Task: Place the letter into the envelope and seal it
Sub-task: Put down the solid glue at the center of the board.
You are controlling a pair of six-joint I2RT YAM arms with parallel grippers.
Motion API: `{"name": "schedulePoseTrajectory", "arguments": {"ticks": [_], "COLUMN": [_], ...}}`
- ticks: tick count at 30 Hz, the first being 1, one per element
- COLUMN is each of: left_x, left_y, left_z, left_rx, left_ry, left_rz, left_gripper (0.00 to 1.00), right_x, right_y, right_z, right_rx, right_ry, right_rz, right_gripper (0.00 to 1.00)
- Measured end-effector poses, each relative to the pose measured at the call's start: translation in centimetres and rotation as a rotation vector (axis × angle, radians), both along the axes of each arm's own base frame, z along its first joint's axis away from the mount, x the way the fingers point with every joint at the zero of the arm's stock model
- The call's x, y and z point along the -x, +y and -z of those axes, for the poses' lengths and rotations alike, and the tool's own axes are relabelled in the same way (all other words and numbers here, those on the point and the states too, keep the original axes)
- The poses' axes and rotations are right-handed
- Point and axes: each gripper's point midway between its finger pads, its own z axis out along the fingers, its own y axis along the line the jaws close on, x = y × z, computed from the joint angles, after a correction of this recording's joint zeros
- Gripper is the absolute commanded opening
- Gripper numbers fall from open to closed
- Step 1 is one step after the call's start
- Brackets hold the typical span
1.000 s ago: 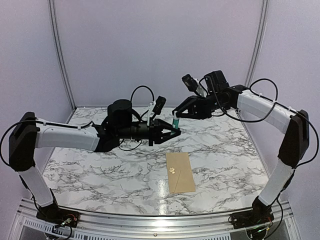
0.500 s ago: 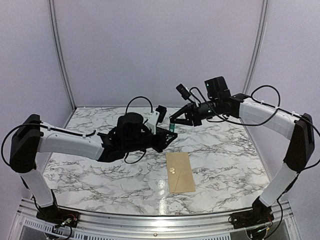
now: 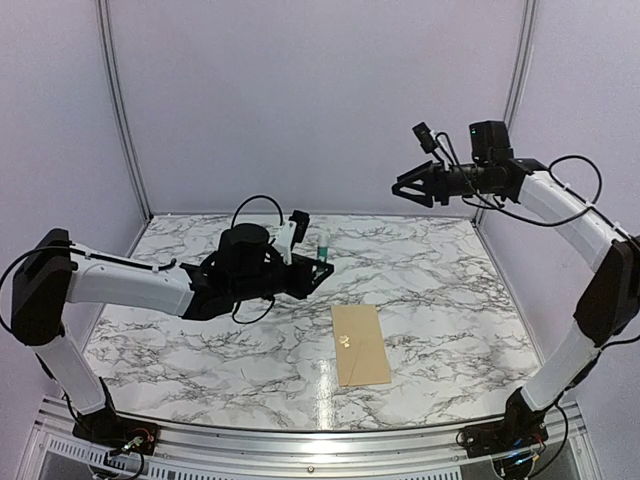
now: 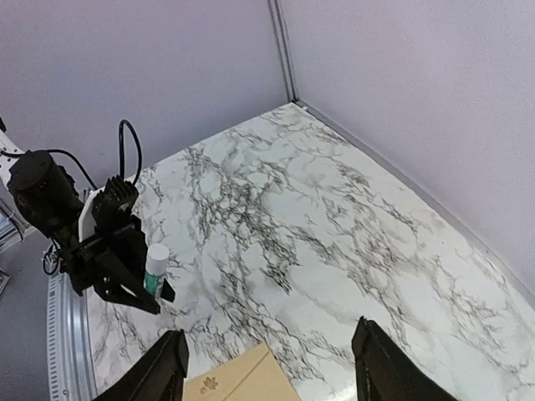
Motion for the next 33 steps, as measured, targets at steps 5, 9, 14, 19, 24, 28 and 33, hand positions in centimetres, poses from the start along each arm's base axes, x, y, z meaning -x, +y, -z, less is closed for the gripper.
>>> {"name": "schedulePoseTrajectory", "arguments": {"ticks": [5, 9, 14, 19, 24, 28, 33], "left_x": [1.2, 3.4, 5.7, 7.6, 8.0, 8.4, 9.3], "left_y": [3.0, 4.5, 7.5, 10.2, 10.4, 9.9, 9.1], "left_z": [5.2, 8.1, 10.7, 12.9, 14.8, 16.5, 18.0], "left_rx": [-0.147, -0.309, -0.517, -0.66, -0.743, -0.799, -0.843], "left_ry": [0.203, 0.338, 0.468, 0.555, 0.59, 0.602, 0.61], "left_rz": [0.022, 0.06, 0.072, 0.076, 0.091, 0.114, 0.149], "left_gripper": [0.12, 0.15, 0.19, 0.17, 0.16, 0.19, 0.26], "right_x": [0.0, 0.2, 1.1, 1.8, 2.7, 3.3, 3.7], "right_y": [-6.1, -9.2, -12.2, -14.3, -15.2, -15.1, -14.6], "right_z": [1.4, 6.3, 11.8, 12.2, 11.6, 13.5, 14.3], "right_rx": [0.055, 0.201, 0.374, 0.44, 0.415, 0.389, 0.364], "right_ry": [-0.034, -0.031, -0.005, -0.076, -0.147, -0.13, -0.112], "right_rz": [0.134, 0.262, 0.383, 0.478, 0.539, 0.539, 0.512], "right_gripper": [0.71, 0.77, 0.99, 0.99, 0.99, 0.99, 0.99]}}
